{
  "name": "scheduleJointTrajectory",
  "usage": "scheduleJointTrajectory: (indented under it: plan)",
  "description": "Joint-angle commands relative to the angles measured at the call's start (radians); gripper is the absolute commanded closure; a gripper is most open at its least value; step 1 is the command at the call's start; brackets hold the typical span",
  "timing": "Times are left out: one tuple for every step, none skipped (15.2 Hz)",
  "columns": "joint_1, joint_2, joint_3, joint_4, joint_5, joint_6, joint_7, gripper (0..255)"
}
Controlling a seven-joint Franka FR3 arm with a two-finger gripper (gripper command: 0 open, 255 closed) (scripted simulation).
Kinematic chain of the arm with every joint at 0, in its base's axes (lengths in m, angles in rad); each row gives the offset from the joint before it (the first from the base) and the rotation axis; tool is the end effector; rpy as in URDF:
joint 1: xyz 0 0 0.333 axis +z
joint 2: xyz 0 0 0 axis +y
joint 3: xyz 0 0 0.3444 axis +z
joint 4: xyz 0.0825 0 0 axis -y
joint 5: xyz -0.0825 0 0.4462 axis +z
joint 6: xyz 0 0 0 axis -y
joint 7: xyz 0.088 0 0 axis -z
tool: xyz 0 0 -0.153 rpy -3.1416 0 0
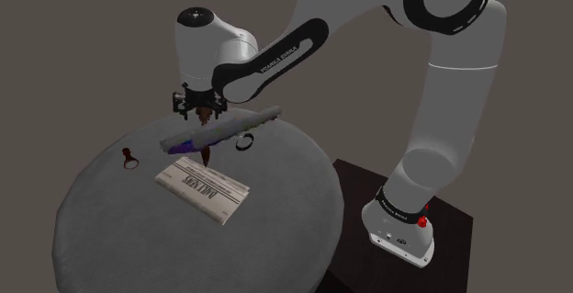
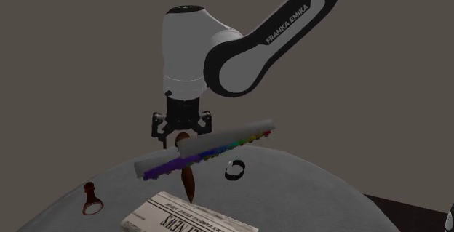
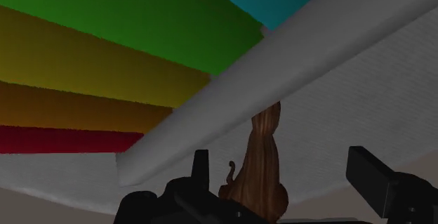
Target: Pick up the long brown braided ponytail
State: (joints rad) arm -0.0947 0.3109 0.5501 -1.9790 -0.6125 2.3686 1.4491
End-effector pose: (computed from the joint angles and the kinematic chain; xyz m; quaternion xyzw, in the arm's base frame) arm 0.6261 0.2695 0.2903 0.9405 -0.2975 0.1620 0.0260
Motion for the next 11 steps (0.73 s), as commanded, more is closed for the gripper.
scheduleJointTrajectory:
  plan:
    - [0.003,0.020,-0.003,-0.013,-0.003,0.000,0.006,255]
    - [0.007,0.022,-0.002,-0.009,-0.004,-0.003,0.009,255]
    - [0.008,0.029,-0.002,0.009,-0.001,-0.014,0.002,255]
    - [0.009,0.029,-0.002,0.009,-0.001,-0.015,0.004,255]
    - [0.011,0.031,-0.002,0.011,-0.003,-0.015,0.007,255]
    - [0.013,0.035,-0.003,0.014,-0.005,-0.017,0.008,255]
    - [0.013,0.036,-0.004,0.014,-0.007,-0.015,0.009,255]
    - [0.013,0.035,-0.004,0.009,-0.008,-0.011,0.011,255]
    - [-0.001,0.009,0.001,-0.016,0.006,-0.005,0.000,255]
    - [-0.004,0.000,0.005,-0.013,0.016,-0.013,-0.009,255]
    - [-0.007,-0.008,0.010,-0.010,0.026,-0.022,-0.018,255]
